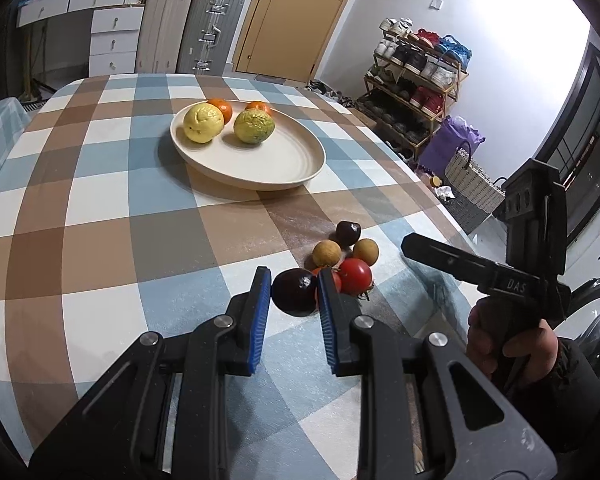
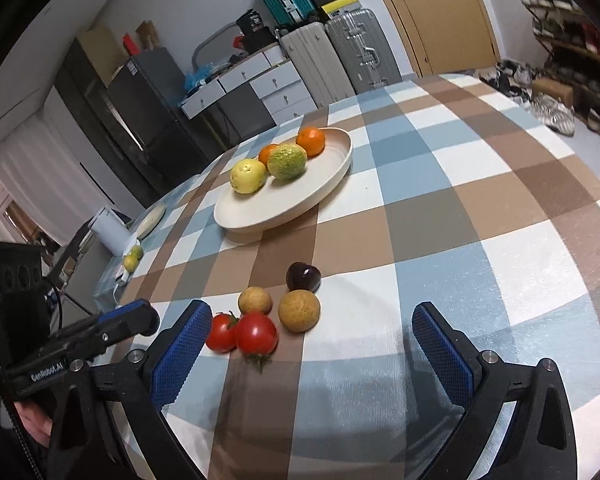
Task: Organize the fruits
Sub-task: 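Close the left tool on the dark purple plum, then close the right tool on a small brown round fruit while the left tool holds the plum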
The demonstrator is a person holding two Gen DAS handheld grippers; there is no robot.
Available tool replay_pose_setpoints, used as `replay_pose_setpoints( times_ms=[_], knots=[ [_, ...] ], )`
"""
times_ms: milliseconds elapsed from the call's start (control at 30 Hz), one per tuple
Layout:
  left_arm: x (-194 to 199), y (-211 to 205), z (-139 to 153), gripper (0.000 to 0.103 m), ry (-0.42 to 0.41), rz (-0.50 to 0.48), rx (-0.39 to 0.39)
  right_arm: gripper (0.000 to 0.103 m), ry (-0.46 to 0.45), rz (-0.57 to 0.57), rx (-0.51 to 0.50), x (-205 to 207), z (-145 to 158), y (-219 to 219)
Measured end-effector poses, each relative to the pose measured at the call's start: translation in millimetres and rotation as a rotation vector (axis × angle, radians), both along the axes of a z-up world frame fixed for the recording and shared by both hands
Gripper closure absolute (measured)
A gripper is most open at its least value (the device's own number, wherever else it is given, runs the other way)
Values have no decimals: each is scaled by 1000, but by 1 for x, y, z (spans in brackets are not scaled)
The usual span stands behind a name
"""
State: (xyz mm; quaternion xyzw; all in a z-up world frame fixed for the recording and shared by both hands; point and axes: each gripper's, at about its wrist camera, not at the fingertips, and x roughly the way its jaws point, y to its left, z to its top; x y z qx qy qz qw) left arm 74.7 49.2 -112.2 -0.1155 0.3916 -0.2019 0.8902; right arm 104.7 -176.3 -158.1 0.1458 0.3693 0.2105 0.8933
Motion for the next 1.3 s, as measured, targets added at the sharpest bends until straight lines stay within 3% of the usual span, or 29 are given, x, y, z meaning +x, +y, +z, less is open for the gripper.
replay_pose_setpoints(
  times_ms=[167,400,500,533,700,767,1000,1300],
  knots=[
    [4,2,-5,82,11,0,-7,15,26,26,-11,8,-4,9],
    [8,7,-4,82,7,14,-4,25,46,67,8,15,-7,17],
    [9,9,-5,82,8,21,-6,43,63,87,-1,19,-9,21],
    [10,10,-5,82,9,23,-6,54,62,85,-15,20,-8,23],
    [11,13,-5,82,9,33,-3,63,78,72,-36,23,-13,24],
    [12,14,-5,82,9,38,-3,75,103,70,-21,26,-18,21],
    [22,13,0,82,-1,40,11,76,64,52,25,23,-10,11],
    [68,10,16,82,-36,33,25,76,-39,70,57,30,22,0]
  ],
)
